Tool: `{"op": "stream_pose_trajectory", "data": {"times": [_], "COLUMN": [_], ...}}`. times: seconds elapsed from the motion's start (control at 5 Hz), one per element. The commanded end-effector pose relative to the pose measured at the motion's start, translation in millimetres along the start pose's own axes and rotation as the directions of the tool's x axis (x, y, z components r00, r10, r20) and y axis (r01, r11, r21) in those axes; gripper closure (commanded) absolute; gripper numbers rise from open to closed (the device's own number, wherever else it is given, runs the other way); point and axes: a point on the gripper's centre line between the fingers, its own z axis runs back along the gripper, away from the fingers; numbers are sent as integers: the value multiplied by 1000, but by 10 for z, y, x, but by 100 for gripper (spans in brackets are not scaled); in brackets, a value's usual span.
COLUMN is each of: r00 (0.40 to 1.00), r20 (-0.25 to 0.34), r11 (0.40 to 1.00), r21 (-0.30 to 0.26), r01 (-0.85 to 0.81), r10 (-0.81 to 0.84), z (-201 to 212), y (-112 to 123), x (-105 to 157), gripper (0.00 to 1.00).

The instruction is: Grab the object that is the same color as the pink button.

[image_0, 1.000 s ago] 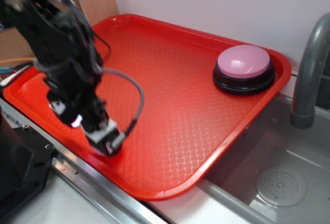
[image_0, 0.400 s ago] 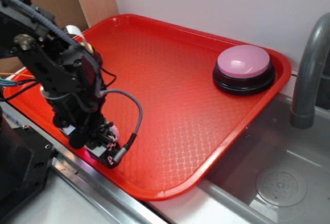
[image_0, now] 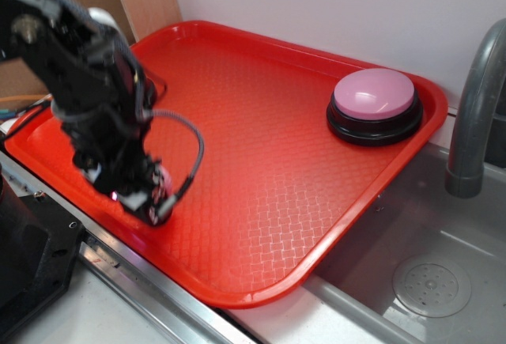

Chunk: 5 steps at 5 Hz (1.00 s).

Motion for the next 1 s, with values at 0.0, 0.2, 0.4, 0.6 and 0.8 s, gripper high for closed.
{"op": "stream_pose_trajectory", "data": {"times": [0.0,0.2,0.4,0.6,0.8], "r00": [994,994,997,1000,1000], "r20": [70,52,35,-14,-14], "r11": [996,994,996,997,997], "r21": [-45,-52,-62,-69,-69], "r01": [-83,-93,-69,-25,-25], "r10": [86,96,72,24,24], "z": [746,1047,1239,1224,1224], "y": [389,563,752,818,818], "x": [652,888,1033,1063,1063], "gripper": [100,100,100,100,0]}}
